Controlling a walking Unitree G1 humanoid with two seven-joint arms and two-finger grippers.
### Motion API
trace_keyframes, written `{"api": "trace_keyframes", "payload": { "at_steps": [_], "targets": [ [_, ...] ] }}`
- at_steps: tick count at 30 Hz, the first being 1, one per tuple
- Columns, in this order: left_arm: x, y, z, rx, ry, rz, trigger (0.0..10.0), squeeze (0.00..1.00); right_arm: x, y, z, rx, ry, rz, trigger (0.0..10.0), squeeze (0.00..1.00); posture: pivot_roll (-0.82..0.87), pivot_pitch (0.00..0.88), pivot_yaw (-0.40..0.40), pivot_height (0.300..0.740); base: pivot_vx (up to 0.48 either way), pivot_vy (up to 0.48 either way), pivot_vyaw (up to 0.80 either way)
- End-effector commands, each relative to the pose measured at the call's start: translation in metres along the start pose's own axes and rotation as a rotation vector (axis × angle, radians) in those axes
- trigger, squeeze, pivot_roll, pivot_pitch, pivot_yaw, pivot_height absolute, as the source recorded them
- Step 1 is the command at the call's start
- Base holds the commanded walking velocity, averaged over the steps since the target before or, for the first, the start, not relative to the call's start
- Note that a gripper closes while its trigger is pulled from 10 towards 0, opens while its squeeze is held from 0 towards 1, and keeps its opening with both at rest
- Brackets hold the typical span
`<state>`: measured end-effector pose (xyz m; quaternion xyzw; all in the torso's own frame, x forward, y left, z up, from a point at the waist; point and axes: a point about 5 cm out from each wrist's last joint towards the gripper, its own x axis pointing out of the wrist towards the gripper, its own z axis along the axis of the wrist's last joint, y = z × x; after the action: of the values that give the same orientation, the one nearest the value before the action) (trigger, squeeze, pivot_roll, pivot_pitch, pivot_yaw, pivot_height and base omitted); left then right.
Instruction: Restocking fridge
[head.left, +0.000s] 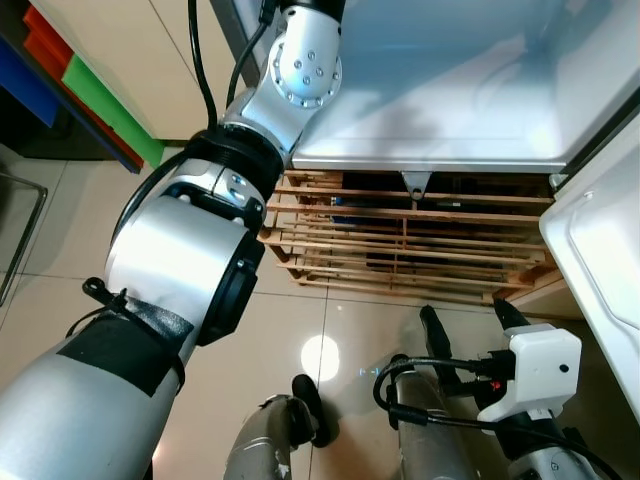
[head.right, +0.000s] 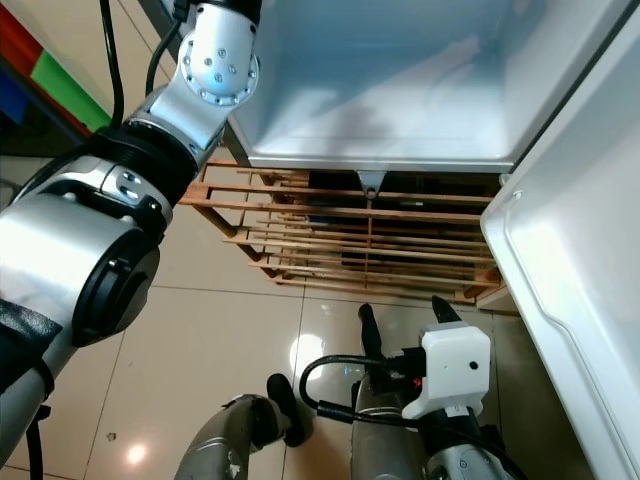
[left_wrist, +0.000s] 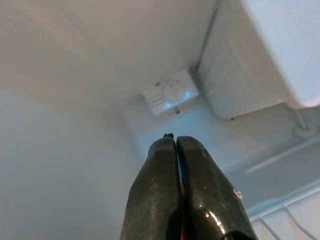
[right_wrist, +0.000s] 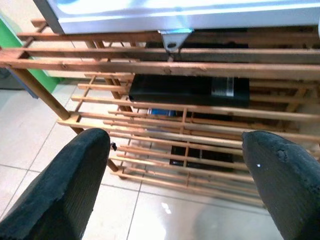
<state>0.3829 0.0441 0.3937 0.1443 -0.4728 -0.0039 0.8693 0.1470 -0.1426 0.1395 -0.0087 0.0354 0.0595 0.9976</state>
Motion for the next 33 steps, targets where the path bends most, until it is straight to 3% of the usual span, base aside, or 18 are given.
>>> {"api": "trace_keyframes", "payload": {
  "at_steps": [1,11,19,28,29,30,31,33],
  "targets": [
    [0.007,0.013,-0.003,-0.073,0.069,0.057,10.0,0.0,-0.007,0.002,0.002,0.003,0.016,-0.014,10.0,0.0,-0.53,0.418,0.171,0.74,0.0,0.0,0.0],
    [0.01,0.028,-0.015,-0.28,0.201,0.099,10.0,0.0,-0.011,0.0,0.001,0.001,0.027,-0.032,10.0,0.0,-0.54,0.425,0.162,0.74,0.0,0.0,0.0],
    [0.014,0.032,-0.02,-0.215,0.271,0.013,10.0,0.0,-0.011,0.001,-0.001,0.003,0.037,-0.031,10.0,0.0,-0.53,0.422,0.157,0.74,0.0,0.0,0.0],
    [0.033,0.043,-0.001,-0.05,0.209,-0.002,10.0,0.0,-0.008,0.001,-0.002,-0.001,0.034,-0.026,10.0,0.0,-0.53,0.419,0.155,0.74,0.0,0.0,0.0],
    [0.035,0.044,0.001,-0.009,0.196,-0.001,10.0,0.47,-0.007,0.001,-0.002,-0.001,0.035,-0.027,10.0,0.0,-0.53,0.414,0.159,0.74,0.0,0.0,0.0],
    [0.035,0.044,0.001,-0.009,0.196,-0.001,10.0,0.47,-0.007,0.001,-0.002,-0.001,0.035,-0.027,10.0,0.0,-0.53,0.414,0.159,0.74,0.0,0.0,0.0],
    [0.035,0.045,0.001,0.015,0.193,-0.005,10.0,1.0,-0.007,0.001,-0.002,-0.001,0.035,-0.027,10.0,0.0,-0.53,0.413,0.16,0.74,0.0,0.0,0.0],
    [0.035,0.045,0.001,0.081,0.186,-0.015,10.0,1.0,-0.007,0.002,-0.003,0.0,0.035,-0.027,10.0,0.0,-0.53,0.413,0.161,0.74,0.0,0.0,0.0]
  ]
}}
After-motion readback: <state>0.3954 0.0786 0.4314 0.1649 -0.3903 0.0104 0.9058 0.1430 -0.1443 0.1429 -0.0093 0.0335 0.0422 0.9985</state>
